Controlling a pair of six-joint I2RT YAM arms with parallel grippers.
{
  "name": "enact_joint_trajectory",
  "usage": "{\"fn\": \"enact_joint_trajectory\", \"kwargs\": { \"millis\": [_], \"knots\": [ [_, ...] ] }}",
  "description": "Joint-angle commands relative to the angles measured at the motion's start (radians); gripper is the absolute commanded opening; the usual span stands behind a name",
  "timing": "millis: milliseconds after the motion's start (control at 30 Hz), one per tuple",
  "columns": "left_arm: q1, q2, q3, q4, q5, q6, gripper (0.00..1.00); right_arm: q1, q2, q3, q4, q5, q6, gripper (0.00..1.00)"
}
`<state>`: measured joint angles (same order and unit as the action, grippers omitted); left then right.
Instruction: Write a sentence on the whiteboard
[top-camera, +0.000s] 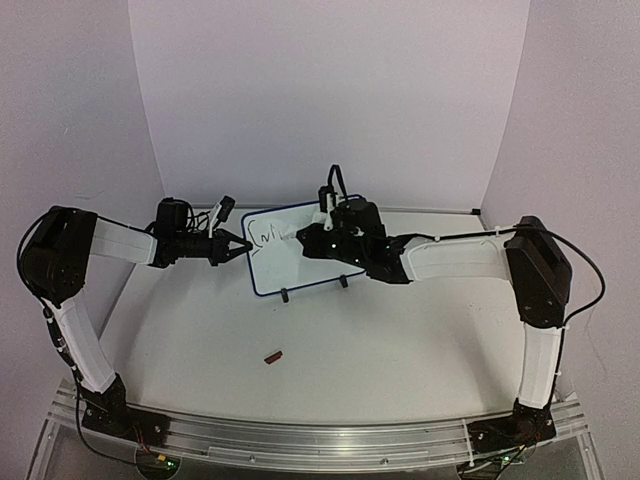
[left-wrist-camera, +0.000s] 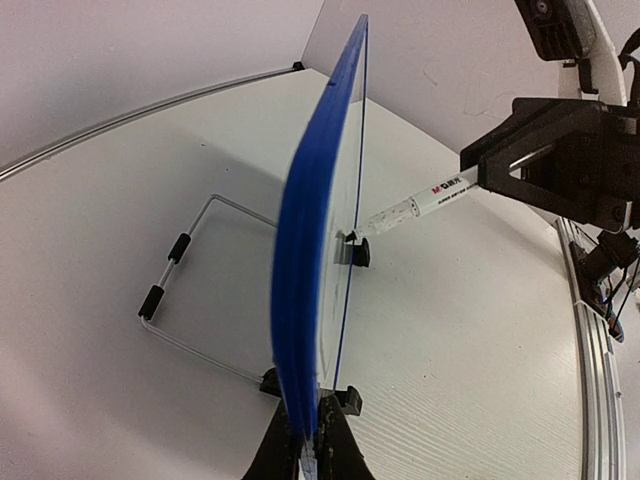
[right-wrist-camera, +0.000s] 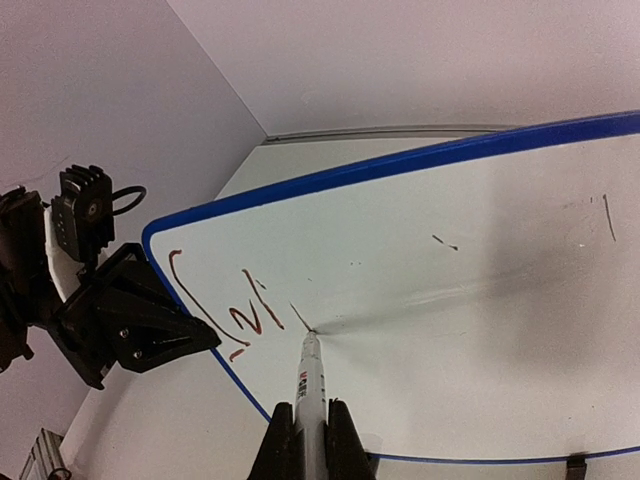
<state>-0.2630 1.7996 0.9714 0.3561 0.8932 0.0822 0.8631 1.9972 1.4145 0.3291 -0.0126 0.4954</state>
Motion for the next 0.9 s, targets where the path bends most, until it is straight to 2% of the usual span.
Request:
{"fn": "enact_joint_trajectory", "kwargs": {
  "millis": [0,500,867],
  "knots": [
    [-0.007,-0.016,-0.001,-0.066,-0.106,0.054,0.0,-0.003,0.012,-0.001,0.005,0.01,0.011,0.0],
    [-0.006,-0.019,-0.003,-0.065,-0.109,0.054,0.0,-0.002,-0.091,-0.011,0.038,-0.047,0.006,0.0],
    [-0.006,-0.017,-0.003,-0.065,-0.109,0.054,0.0,-0.002,-0.036,0.055,0.043,-0.024,-0.032,0.0]
  ]
}}
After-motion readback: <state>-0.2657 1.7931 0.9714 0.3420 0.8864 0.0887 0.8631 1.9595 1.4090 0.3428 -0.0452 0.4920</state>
